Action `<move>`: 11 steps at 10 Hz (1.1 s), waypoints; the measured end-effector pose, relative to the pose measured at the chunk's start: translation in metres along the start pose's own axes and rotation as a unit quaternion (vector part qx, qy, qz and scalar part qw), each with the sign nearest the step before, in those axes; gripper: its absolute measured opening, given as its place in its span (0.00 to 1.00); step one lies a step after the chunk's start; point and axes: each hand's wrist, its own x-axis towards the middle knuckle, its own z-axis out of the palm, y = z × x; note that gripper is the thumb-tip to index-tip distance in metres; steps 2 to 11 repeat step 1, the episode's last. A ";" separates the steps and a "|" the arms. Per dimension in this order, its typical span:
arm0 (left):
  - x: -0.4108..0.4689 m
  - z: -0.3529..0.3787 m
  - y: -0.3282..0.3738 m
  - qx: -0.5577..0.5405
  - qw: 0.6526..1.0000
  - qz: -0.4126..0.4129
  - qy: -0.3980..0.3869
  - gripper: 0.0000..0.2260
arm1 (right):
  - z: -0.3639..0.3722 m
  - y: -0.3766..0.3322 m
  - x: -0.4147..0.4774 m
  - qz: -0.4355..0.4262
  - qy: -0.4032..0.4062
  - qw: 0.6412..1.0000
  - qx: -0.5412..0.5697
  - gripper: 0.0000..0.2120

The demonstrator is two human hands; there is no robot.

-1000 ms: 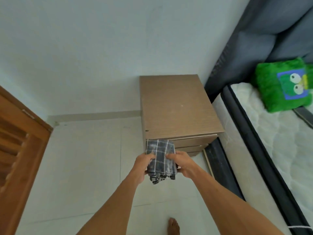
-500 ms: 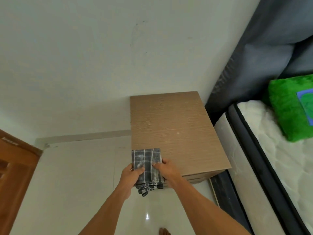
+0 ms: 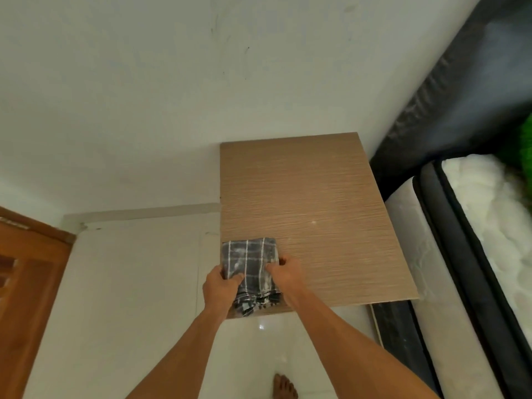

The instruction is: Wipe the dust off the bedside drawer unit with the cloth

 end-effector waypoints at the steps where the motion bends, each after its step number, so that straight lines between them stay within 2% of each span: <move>1: -0.016 -0.004 0.007 -0.010 0.999 -0.007 0.033 0.12 | -0.003 -0.002 -0.009 -0.018 0.023 0.997 -0.067 0.07; 11: -0.016 -0.004 0.007 -0.010 0.999 -0.007 0.033 0.12 | -0.003 -0.002 -0.009 -0.018 0.023 0.997 -0.067 0.07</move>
